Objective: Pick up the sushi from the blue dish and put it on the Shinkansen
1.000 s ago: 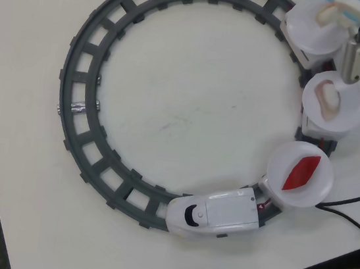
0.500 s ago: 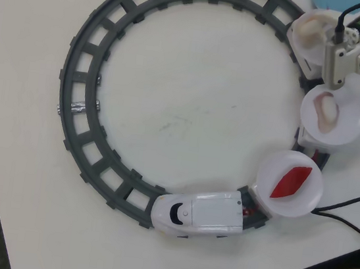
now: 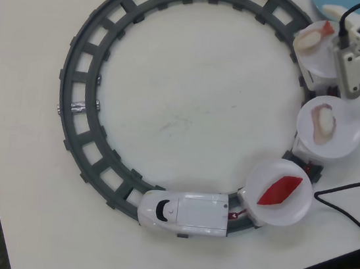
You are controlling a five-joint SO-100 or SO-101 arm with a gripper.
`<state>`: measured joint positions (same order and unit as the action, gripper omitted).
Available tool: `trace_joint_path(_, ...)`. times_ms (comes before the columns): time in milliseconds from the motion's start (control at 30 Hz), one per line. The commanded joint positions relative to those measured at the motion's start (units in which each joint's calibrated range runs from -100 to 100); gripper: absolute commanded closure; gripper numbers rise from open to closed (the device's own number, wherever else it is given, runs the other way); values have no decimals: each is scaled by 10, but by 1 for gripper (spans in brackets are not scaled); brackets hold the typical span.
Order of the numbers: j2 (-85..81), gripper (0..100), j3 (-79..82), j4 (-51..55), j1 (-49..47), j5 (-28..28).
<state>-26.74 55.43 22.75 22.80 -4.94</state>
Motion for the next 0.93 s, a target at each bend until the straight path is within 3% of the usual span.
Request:
trace_joint_path(0, -105, 68, -40, 7, 58, 0)
trace_joint_path(200, -273, 68, 46, 46, 203, 2)
trace_joint_path(333, -365, 68, 141, 120, 308, 47)
trace_joint_path(433, -426, 68, 230, 120, 369, 49)
trace_joint_path(733, -613, 68, 433, 130, 381, 53)
trace_joint_path(900, -670, 68, 435, 199, 394, 49)
